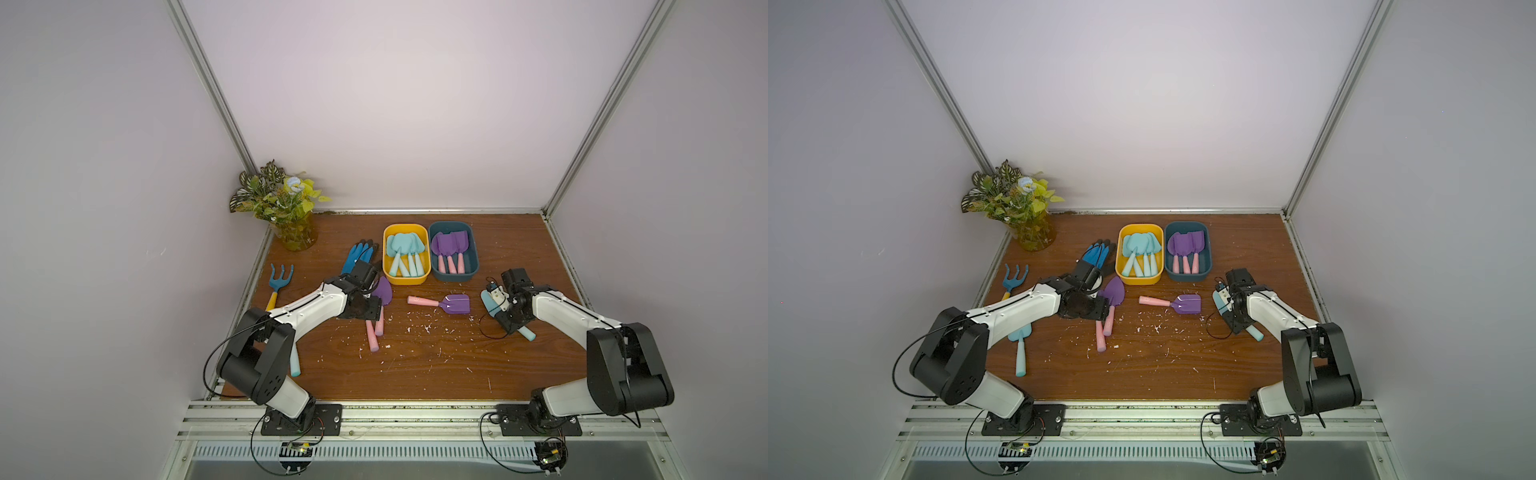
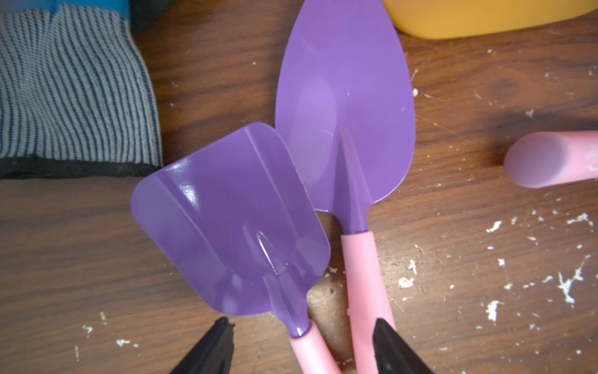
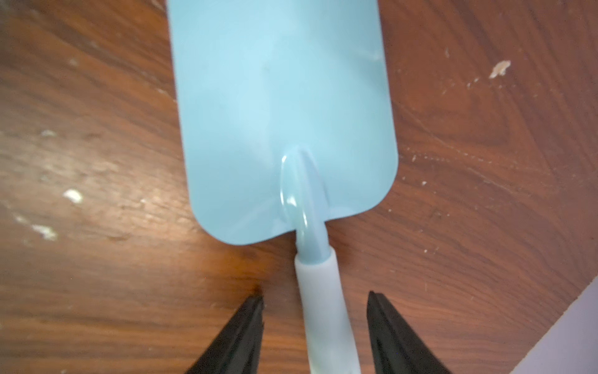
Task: Sort the small shovels by color and place them into the storage box
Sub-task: Pick up the shovel from the center of the board.
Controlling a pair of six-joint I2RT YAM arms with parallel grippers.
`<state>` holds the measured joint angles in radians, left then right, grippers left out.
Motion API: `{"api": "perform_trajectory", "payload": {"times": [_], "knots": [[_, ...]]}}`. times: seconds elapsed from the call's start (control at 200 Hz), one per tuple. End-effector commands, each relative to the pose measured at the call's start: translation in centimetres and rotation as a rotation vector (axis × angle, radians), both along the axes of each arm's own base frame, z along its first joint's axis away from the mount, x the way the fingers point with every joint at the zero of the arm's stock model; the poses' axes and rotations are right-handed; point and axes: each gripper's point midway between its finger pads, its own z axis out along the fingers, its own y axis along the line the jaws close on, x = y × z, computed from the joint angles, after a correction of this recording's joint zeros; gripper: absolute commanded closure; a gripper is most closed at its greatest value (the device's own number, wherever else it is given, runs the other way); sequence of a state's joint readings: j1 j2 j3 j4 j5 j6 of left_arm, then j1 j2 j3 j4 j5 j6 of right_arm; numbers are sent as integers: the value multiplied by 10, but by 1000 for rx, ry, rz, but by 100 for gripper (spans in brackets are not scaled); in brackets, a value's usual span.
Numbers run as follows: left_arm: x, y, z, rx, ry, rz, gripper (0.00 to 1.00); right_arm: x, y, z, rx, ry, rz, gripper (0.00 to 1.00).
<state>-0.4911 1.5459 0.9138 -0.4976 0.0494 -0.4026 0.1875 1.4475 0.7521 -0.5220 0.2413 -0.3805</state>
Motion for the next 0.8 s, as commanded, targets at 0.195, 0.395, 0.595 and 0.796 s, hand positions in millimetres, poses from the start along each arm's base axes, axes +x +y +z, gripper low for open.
{"api": "perform_trajectory", "payload": {"times": [0.195, 0.395, 0.595, 0.796], "knots": [[3, 7, 5, 35, -10, 4, 30, -8, 10, -9, 63, 50, 22, 55], [4, 6, 6, 33, -12, 4, 30, -9, 10, -11, 63, 63, 25, 69], [4, 6, 6, 32, -12, 3, 30, -7, 8, -8, 51, 51, 15, 82], [4, 9, 10, 39, -23, 12, 30, 4, 1, 17, 16, -42, -13, 96]]}}
